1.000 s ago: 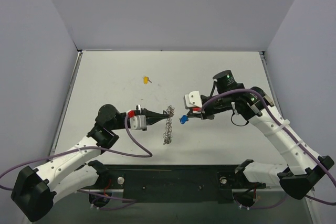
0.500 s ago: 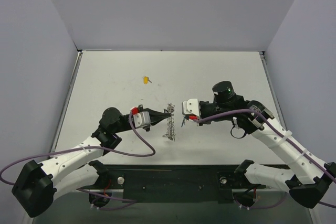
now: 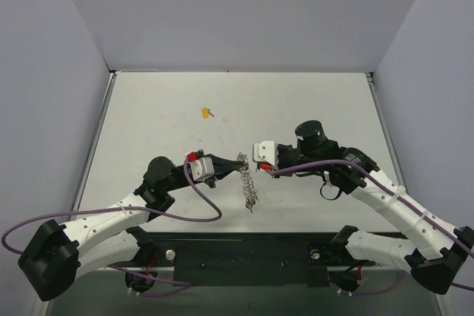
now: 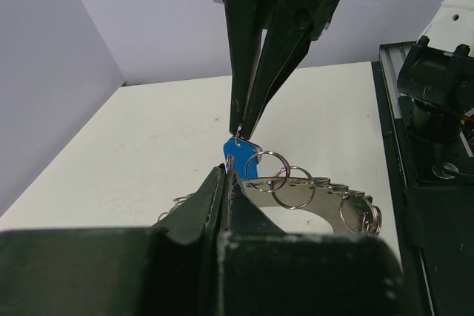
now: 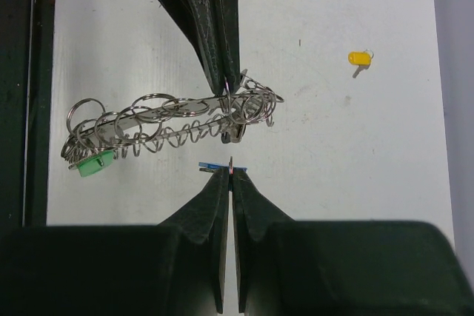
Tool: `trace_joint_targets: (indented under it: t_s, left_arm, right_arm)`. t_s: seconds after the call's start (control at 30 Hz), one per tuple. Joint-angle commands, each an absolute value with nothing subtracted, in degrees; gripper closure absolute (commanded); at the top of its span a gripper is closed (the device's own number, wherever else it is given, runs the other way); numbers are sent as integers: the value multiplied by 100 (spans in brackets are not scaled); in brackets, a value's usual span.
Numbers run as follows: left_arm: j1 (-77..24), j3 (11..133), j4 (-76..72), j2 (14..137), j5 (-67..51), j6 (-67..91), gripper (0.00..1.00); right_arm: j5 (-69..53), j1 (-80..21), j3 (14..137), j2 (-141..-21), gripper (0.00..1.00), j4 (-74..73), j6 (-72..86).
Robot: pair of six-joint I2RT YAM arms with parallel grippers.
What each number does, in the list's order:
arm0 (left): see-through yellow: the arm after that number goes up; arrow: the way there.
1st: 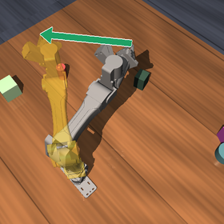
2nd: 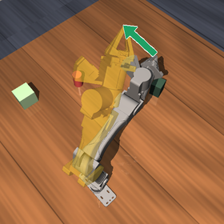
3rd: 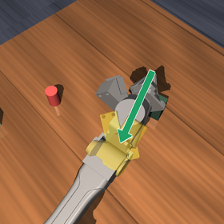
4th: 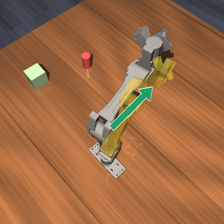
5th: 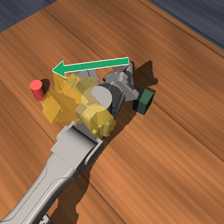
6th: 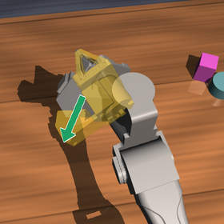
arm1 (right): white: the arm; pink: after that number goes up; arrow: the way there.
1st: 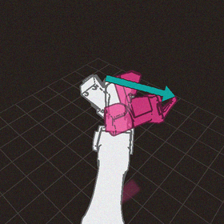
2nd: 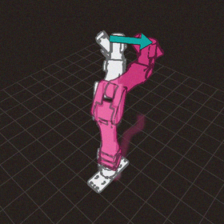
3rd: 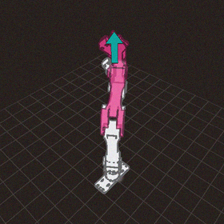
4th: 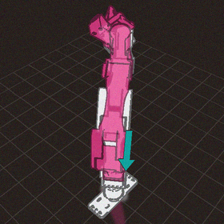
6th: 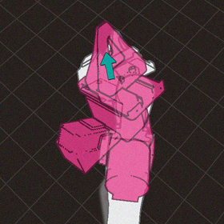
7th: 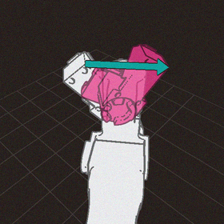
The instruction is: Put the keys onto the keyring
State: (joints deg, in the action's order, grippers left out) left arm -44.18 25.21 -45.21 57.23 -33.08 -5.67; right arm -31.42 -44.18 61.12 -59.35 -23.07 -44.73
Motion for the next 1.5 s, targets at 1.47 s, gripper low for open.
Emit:
trace_joint_targets:
  t_s: [1.47]
  left_arm:
    - [-4562, 2584, -5071, 5686, -3050, -756, 100]
  right_arm:
    - [-3270, -4702, 5871, -5748, 100, -1292, -4245]
